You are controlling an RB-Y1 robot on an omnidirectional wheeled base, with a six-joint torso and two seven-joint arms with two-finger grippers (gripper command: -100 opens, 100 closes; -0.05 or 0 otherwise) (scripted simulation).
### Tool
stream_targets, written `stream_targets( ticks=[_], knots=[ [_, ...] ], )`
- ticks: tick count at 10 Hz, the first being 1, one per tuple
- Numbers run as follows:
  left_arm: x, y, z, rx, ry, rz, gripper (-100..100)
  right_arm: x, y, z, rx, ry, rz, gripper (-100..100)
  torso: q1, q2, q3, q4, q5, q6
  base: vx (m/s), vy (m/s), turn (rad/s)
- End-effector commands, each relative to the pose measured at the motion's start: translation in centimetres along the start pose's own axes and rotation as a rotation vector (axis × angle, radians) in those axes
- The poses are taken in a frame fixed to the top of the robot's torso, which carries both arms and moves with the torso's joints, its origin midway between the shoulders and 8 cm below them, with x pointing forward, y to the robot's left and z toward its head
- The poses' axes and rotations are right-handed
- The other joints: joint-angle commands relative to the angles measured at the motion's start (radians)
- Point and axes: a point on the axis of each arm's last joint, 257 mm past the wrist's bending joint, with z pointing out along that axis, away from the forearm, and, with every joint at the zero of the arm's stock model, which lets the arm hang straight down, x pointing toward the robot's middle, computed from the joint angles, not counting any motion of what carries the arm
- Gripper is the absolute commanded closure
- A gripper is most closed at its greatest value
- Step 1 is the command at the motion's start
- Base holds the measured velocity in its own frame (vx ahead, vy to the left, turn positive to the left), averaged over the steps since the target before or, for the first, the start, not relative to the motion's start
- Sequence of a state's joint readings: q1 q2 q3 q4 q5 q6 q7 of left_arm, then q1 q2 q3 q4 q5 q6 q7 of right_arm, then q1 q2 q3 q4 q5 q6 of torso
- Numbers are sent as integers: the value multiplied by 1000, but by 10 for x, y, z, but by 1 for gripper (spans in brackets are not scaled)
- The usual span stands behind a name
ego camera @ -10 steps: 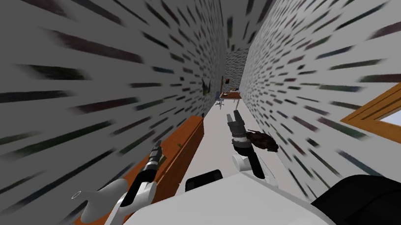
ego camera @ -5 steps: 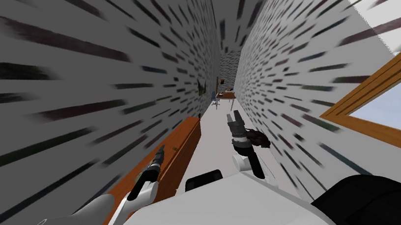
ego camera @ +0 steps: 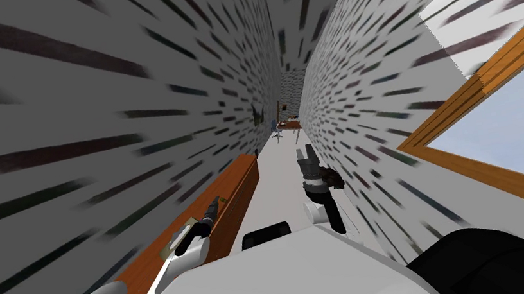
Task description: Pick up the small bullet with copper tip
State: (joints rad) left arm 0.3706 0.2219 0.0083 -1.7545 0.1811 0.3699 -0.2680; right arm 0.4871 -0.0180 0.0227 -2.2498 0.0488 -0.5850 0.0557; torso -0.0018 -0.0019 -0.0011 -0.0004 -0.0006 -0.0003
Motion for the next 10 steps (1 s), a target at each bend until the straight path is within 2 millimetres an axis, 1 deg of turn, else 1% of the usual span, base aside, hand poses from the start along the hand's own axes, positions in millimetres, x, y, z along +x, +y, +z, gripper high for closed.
stream_targets(
  ticks=[1,2,3,4,5,6,7,8,9,10],
  knots=[
    [2,18,4,-61,19,6,-100,0,0,0,0,0,0,0,0,0,0,0,0,0,40,-16,-95],
    [7,33,9,-107,40,15,-100,0,0,0,0,0,0,0,1,0,0,0,0,-1,57,-14,-158],
    [10,44,8,-142,49,14,-100,0,0,0,0,0,0,0,1,-1,0,0,0,0,46,-8,-90],
    [10,44,8,-143,49,14,-100,0,0,0,0,0,0,0,1,0,0,0,0,-1,17,-3,15],
    [15,65,11,-205,74,22,-100,0,0,0,0,0,0,0,1,1,1,0,0,-1,36,-13,-171],
    [17,69,10,-218,78,22,-100,0,0,0,0,0,0,0,1,1,0,0,0,0,40,-3,-92],
    [21,86,12,-272,102,31,-100,0,0,0,0,0,0,0,1,1,0,0,0,-1,47,2,-143],
    [23,91,10,-291,107,30,-100,0,0,0,0,0,0,0,2,0,0,0,0,0,41,1,-76],
    [27,108,12,-342,129,38,-100,0,0,0,0,0,0,0,1,0,0,0,0,-1,53,-3,-135],
    [28,113,10,-360,135,38,-100,0,0,0,0,0,0,0,1,0,0,0,0,-1,49,7,-67]
  ],
)
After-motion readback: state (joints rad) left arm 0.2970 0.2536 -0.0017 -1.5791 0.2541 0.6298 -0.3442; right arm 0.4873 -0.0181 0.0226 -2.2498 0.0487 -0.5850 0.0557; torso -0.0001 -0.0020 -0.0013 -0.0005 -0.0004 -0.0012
